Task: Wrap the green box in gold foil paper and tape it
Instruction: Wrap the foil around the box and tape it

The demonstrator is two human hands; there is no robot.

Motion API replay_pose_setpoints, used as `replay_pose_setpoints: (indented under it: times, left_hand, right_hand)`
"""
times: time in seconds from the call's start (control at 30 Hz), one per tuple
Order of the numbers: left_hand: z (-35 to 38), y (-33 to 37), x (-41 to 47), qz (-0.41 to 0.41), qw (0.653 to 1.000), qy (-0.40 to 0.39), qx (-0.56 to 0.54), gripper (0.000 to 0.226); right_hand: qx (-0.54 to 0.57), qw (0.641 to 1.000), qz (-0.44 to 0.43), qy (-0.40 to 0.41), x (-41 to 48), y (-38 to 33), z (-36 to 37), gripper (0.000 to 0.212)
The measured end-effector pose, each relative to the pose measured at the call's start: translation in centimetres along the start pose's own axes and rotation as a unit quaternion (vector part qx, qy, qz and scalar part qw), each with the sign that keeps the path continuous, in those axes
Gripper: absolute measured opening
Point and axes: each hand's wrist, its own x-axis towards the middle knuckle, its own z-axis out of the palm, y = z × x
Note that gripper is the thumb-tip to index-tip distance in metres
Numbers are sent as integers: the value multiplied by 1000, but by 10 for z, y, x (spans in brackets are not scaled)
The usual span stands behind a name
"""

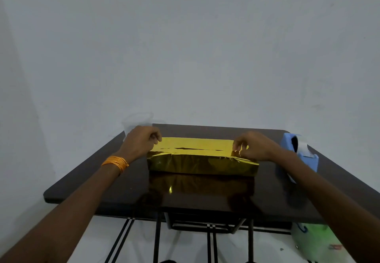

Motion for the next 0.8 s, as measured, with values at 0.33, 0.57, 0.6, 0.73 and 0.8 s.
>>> replay_pose_setpoints:
  times: [0.33, 0.57, 0.6, 0.73, 0.8]
  left_hand:
    - [53, 74, 12, 108, 971, -167, 132, 84]
    - [65, 75, 11, 131, 974, -109, 148, 56]
    - [67, 76, 13, 130, 975, -106, 144, 54]
    - [78, 80, 20, 133, 977, -88, 142, 51]
    - [83, 77, 22, 132, 979, -79, 134, 51]
  right_hand:
    - [-43, 999, -20, 6, 18, -57, 22, 74]
    - [-84, 994, -44, 62, 17, -50, 40, 38]
    - [-84, 994, -41, 64, 19, -49, 39, 37]
    - [-76, 994, -21, 70, 24, -40, 40, 36]
    - [-65, 995, -9, 79, 23, -36, 43, 38]
